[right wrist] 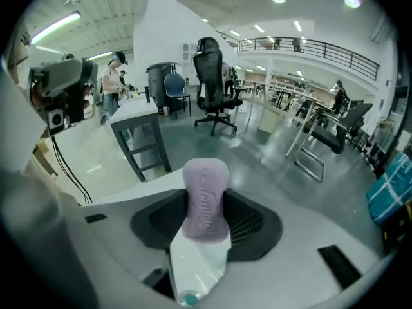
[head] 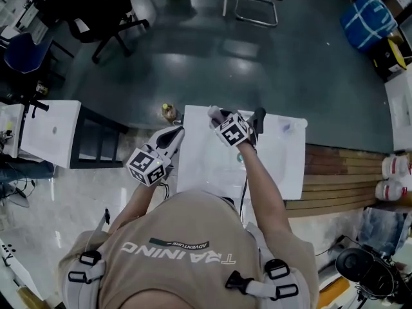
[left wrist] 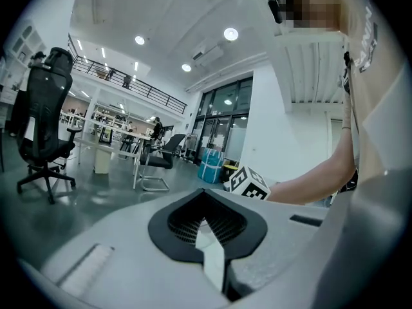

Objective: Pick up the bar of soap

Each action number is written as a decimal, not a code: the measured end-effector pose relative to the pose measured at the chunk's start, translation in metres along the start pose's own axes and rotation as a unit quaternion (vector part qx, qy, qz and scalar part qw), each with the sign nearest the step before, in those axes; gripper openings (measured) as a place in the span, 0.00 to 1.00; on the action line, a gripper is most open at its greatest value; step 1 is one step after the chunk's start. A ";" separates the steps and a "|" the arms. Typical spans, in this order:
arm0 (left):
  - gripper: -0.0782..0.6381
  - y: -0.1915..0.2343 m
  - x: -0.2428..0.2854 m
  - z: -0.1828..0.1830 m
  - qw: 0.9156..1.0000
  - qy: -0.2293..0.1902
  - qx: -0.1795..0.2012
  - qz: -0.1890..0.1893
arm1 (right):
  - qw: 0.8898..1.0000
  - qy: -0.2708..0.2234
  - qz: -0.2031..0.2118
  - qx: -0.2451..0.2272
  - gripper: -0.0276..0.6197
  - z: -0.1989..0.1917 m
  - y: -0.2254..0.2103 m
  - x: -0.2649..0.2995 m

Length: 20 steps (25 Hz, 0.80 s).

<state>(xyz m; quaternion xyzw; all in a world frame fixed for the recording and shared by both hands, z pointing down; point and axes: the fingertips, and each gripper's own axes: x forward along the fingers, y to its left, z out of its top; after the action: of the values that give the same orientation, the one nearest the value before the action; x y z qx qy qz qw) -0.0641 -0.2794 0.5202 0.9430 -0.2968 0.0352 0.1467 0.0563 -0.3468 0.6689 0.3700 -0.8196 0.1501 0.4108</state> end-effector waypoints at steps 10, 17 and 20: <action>0.11 -0.001 -0.004 0.026 0.999 -0.023 0.019 0.012 | 0.983 -0.169 -0.005 0.064 0.32 0.048 0.013 -0.075; 0.11 -0.011 -0.002 0.048 0.998 -0.042 0.037 0.005 | 0.963 -0.260 -0.019 0.073 0.32 0.081 0.018 -0.136; 0.11 -0.016 0.000 0.059 0.997 -0.053 0.048 -0.002 | 0.952 -0.296 -0.020 0.074 0.32 0.095 0.020 -0.162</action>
<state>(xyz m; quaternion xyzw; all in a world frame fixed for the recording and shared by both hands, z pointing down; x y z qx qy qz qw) -0.0563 -0.2844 0.4597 0.9501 -0.2998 -0.0008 0.0856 0.0513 -0.3066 0.4844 0.4436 -0.8835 0.0861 0.1236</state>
